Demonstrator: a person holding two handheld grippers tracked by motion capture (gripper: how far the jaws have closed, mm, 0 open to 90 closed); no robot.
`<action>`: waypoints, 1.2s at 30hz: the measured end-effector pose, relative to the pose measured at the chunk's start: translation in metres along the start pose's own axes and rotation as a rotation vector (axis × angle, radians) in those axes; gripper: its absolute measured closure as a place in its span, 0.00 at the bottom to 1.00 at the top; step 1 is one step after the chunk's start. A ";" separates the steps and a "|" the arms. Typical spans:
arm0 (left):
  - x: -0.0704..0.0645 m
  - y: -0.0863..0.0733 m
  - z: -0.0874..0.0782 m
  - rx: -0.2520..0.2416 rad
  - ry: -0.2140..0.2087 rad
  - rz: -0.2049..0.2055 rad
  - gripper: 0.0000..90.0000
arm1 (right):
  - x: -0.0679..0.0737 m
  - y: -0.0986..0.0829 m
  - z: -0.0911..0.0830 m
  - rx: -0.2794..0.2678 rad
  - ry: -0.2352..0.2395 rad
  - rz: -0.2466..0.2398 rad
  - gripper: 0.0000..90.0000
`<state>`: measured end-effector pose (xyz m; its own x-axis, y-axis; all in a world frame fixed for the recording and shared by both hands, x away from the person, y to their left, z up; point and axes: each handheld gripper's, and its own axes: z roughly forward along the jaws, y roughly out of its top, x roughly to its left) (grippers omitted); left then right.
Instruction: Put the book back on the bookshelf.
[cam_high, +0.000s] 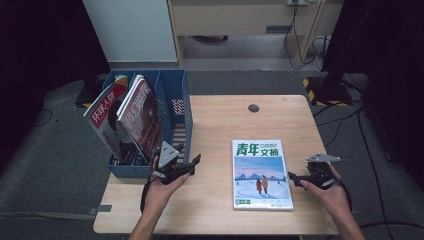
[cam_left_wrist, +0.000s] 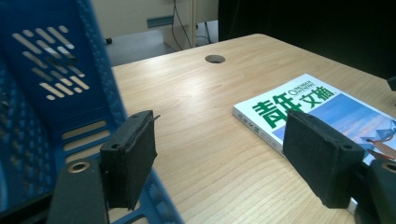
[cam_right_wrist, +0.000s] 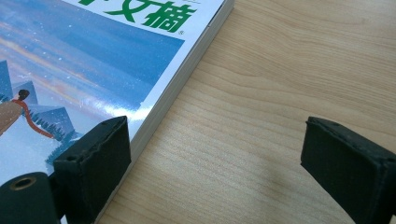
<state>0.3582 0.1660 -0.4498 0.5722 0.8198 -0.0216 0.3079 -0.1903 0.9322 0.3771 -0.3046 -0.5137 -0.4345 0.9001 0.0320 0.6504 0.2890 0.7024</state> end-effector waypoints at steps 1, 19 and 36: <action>-0.002 0.001 0.002 0.003 -0.004 0.001 0.28 | 0.000 0.000 0.000 0.000 -0.001 0.000 0.10; -0.040 0.008 0.045 0.075 -0.095 0.055 0.28 | 0.000 0.003 -0.006 -0.051 0.001 0.001 0.21; -0.056 0.000 0.086 0.132 -0.112 0.045 0.27 | 0.002 0.004 -0.006 -0.058 0.002 -0.019 0.24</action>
<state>0.3915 0.0738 -0.4793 0.6663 0.7451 -0.0281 0.3734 -0.3009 0.8775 0.3748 -0.3037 -0.5062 -0.4474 0.8941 0.0197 0.6051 0.2864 0.7428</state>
